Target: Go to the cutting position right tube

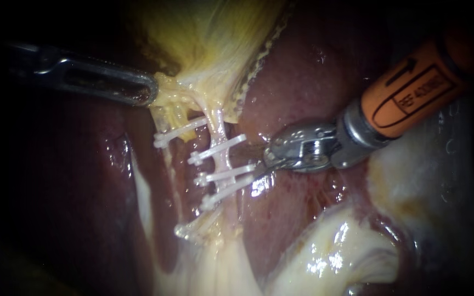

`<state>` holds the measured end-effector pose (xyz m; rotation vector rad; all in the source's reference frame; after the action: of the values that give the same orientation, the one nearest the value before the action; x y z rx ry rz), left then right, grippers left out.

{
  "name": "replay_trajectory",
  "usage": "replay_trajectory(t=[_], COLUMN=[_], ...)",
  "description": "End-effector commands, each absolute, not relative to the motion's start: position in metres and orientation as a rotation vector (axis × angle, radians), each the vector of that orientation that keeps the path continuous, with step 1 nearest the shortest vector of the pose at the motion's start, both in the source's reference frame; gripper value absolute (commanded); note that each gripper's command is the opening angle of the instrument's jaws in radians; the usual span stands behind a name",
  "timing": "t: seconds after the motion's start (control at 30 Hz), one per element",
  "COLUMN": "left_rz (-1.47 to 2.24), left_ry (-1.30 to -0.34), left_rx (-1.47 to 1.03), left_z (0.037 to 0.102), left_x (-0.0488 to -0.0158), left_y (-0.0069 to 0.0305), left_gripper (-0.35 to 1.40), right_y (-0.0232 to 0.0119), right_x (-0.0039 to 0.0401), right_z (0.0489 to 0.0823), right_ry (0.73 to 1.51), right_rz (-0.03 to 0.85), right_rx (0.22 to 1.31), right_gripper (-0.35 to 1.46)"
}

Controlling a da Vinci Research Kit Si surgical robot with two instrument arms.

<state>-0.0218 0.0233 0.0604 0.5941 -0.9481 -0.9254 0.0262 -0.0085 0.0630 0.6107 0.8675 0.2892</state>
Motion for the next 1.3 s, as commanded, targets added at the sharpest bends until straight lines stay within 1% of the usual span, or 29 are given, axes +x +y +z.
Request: replay_trajectory(t=[0.03,0.13,0.17,0.2,0.3,0.5,0.63,0.77,0.87,0.97,1.1,1.3], left_rz=[-0.925,-0.925,-0.925,-0.925,-0.925,-0.926,-0.926,-0.926,-0.926,-0.926,-0.926,-0.926], left_ry=[-0.948,-0.948,-0.948,-0.948,-0.948,-0.948,-0.948,-0.948,-0.948,-0.948,-0.948,-0.948], left_rx=[0.594,0.594,0.594,0.594,0.594,0.594,0.593,0.593,0.593,0.593,0.593,0.592], left_z=[0.0604,0.0604,0.0604,0.0604,0.0604,0.0603,0.0604,0.0604,0.0604,0.0604,0.0604,0.0604], left_x=[-0.0218,-0.0218,-0.0218,-0.0218,-0.0218,-0.0218,-0.0218,-0.0218,-0.0219,-0.0219,-0.0219,-0.0219], left_y=[0.0233,0.0233,0.0233,0.0233,0.0233,0.0233,0.0232,0.0232,0.0232,0.0232,0.0232,0.0231], left_gripper=[-0.35,-0.35,-0.35,-0.35,-0.35,-0.35,-0.35,-0.35,-0.35,-0.35,-0.35,-0.35], right_y=[-0.0082,-0.0077,-0.0074,-0.0072,-0.0068,-0.0072,-0.0075,-0.0077,-0.0077,-0.0079,-0.0083,-0.0093], right_x=[0.0257,0.0250,0.0247,0.0245,0.0243,0.0247,0.0254,0.0263,0.0273,0.0279,0.0286,0.0293], right_z=[0.0628,0.0622,0.0619,0.0618,0.0614,0.0618,0.0621,0.0625,0.0628,0.0630,0.0635,0.0645], right_ry=[0.860,0.849,0.843,0.839,0.815,0.786,0.765,0.752,0.753,0.751,0.749,0.755], right_rz=[0.301,0.317,0.320,0.326,0.357,0.416,0.477,0.546,0.598,0.635,0.666,0.682], right_rx=[0.625,0.674,0.712,0.727,0.781,0.857,0.920,0.952,0.984,1.007,1.024,1.034], right_gripper=[1.36,1.35,1.33,1.31,1.28,1.26,1.26,1.26,1.30,1.31,1.31,1.31])
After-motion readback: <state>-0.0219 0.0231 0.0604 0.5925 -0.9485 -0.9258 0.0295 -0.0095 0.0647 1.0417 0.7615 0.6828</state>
